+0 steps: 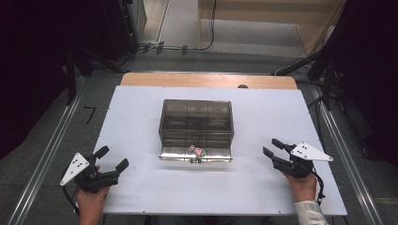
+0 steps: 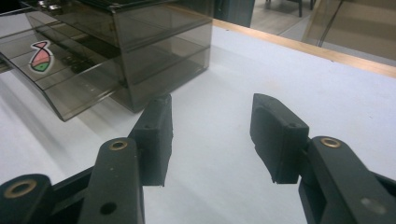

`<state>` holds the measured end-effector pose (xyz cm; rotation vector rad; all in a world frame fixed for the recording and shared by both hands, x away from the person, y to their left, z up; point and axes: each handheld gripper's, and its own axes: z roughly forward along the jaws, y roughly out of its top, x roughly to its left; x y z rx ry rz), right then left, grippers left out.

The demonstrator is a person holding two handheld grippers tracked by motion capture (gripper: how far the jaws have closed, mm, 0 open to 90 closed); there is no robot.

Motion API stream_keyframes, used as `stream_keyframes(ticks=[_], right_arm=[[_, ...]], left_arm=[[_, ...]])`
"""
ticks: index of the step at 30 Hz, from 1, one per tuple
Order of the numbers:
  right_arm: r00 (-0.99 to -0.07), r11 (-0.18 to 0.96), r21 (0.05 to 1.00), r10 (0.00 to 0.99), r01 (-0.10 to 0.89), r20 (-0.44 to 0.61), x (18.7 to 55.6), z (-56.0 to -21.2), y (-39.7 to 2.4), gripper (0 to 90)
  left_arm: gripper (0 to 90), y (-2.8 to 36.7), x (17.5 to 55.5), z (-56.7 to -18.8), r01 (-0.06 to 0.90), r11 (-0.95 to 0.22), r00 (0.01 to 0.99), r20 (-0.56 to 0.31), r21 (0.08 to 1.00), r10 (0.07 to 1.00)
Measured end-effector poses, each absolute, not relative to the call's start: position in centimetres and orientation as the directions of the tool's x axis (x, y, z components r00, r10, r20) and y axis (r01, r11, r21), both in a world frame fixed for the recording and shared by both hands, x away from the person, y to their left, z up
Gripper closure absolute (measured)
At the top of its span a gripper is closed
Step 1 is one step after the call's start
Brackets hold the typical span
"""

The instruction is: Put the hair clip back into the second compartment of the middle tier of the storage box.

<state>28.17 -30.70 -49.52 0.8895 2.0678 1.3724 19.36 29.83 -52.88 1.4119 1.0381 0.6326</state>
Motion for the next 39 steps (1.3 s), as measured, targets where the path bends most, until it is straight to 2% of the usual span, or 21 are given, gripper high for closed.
stream_keyframes(ticks=[5,16,28,39], right_arm=[[-0.649,0.270,0.930,0.760,0.249,-0.047,28.1,-49.6,-31.6,39.8],[-0.610,0.253,0.929,0.792,0.271,-0.038,27.5,-49.8,-33.7,32.0],[-0.539,0.219,0.924,0.842,0.313,-0.017,26.8,-50.3,-36.8,17.1],[-0.487,0.183,0.929,0.873,0.322,-0.003,26.4,-50.4,-37.8,8.9]], left_arm=[[1.5,29.8,19.4,-52.9,0.219,0.112,0.451,-0.203,0.969,0.869],[1.4,29.8,19.3,-52.9,0.218,0.113,0.450,-0.203,0.969,0.869],[1.4,29.8,19.3,-52.9,0.219,0.112,0.450,-0.202,0.969,0.870],[1.5,29.8,19.3,-52.9,0.217,0.112,0.450,-0.202,0.970,0.870]])
